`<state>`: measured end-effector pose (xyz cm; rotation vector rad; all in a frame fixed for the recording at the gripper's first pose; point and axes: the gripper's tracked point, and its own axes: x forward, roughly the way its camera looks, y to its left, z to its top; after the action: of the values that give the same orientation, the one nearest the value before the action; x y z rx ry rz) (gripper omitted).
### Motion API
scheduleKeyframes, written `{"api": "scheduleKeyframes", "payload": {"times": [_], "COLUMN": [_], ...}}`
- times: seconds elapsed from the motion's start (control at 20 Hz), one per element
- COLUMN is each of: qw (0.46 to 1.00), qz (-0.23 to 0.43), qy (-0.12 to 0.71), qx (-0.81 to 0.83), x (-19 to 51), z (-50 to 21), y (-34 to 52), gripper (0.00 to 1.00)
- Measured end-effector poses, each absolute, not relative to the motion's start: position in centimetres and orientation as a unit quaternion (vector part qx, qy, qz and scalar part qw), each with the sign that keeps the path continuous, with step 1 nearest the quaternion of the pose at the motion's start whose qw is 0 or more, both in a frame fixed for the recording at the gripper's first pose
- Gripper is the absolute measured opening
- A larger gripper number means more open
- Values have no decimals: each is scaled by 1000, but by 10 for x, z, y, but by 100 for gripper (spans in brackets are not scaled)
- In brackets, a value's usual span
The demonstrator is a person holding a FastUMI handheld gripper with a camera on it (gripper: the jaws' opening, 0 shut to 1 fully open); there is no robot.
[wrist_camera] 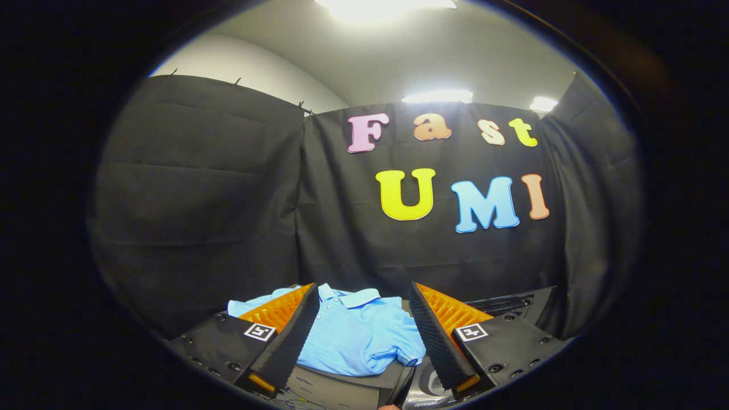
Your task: Put the clothes into the washing machine and then close the washing machine lid.
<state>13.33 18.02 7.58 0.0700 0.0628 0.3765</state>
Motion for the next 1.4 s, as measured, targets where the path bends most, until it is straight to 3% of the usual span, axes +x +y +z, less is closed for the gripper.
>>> {"api": "scheduleKeyframes", "payload": {"times": [0.45, 1.4], "qw": [964, 911], "qz": [242, 276], "qy": [106, 306], "qx": [21, 29], "x": [171, 243], "z": [42, -32], "y": [239, 315], "gripper": [98, 98]}}
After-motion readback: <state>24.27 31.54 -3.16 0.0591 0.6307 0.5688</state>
